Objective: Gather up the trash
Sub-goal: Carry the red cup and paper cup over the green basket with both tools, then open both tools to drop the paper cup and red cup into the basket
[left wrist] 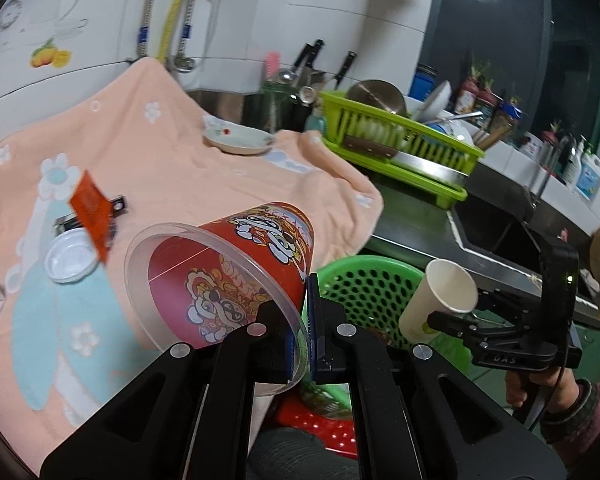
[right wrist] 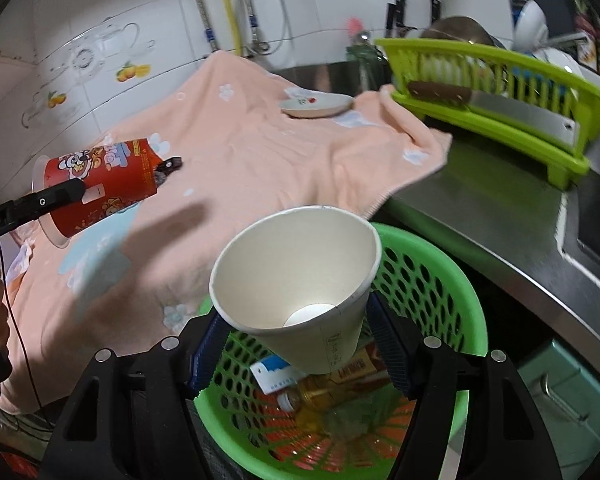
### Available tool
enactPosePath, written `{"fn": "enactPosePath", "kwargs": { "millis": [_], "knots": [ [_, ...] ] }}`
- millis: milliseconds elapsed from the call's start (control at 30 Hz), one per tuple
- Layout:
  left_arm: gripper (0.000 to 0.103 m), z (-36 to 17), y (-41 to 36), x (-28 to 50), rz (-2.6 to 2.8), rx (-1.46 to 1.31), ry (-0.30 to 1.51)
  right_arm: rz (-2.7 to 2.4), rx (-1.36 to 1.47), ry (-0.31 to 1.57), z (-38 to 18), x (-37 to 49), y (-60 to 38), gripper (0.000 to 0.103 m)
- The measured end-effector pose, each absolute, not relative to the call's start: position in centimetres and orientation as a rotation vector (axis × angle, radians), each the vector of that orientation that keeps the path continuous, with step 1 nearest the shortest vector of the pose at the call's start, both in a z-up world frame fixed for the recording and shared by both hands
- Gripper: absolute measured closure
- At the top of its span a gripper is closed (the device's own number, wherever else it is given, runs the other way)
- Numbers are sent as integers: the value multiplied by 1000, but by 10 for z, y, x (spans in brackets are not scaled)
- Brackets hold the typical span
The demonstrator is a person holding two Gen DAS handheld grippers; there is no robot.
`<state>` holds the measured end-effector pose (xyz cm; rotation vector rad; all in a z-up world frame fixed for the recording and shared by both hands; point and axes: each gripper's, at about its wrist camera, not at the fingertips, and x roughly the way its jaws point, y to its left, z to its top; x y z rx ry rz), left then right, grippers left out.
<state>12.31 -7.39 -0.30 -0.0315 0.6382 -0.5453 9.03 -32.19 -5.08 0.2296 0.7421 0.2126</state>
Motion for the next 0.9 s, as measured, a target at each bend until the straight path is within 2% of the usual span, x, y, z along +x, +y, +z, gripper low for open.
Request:
{"fn": "enactPosePath", "kwargs": {
  "millis": [467, 567, 900],
  "knots": [
    [99, -12, -127, 127, -648, 10, 678, 154, 286, 768, -66, 75, -348, 36],
    [99, -17, -136, 129, -661, 16, 693, 149, 294, 768, -67, 73, -352, 32],
    [99, -32, -162, 138, -691, 36, 746, 137, 300, 760, -67, 68, -361, 30]
  ]
}}
